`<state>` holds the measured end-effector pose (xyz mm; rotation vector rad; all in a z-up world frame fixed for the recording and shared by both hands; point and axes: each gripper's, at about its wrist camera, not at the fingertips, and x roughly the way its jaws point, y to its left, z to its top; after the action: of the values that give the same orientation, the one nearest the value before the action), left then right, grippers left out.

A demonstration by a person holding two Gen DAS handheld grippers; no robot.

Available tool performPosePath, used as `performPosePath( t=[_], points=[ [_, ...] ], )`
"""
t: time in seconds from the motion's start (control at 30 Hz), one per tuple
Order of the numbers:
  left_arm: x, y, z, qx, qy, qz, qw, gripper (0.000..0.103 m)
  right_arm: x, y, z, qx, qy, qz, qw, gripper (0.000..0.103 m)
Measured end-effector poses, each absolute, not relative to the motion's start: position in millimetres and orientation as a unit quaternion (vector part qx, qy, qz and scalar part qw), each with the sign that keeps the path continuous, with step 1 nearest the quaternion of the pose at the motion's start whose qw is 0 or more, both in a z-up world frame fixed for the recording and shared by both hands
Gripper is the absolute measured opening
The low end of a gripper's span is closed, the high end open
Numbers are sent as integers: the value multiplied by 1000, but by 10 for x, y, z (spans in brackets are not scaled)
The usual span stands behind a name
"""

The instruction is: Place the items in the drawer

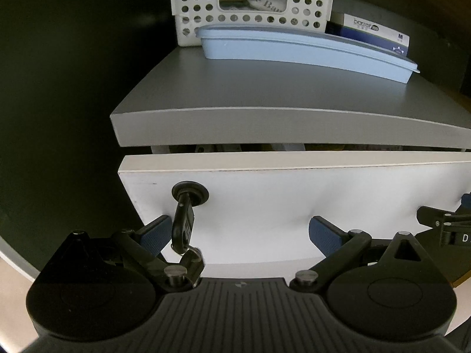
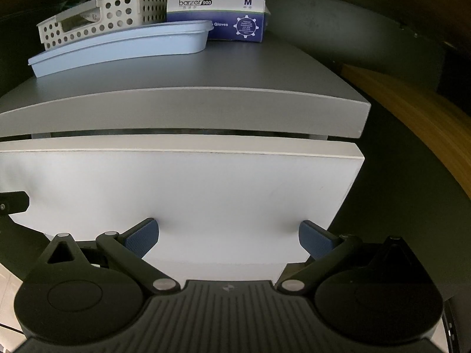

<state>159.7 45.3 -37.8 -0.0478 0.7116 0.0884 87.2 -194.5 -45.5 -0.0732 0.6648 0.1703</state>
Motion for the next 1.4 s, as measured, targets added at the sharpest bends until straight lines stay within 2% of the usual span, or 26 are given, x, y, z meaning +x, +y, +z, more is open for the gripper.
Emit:
performPosePath(
  t=[0.7, 1.1, 1.4],
  points=[
    [1810, 495, -345, -26, 347, 46, 936, 103, 1159, -1968, -497, -25, 335, 82, 938, 103],
    [1683, 426, -272, -23, 343, 47, 938, 103, 1382, -1996, -434, -23, 350, 112, 930, 103],
    [1454, 350, -169, -17, 341, 48, 939, 103, 1142, -2088, -337, -28, 348, 124, 929, 103]
  ],
)
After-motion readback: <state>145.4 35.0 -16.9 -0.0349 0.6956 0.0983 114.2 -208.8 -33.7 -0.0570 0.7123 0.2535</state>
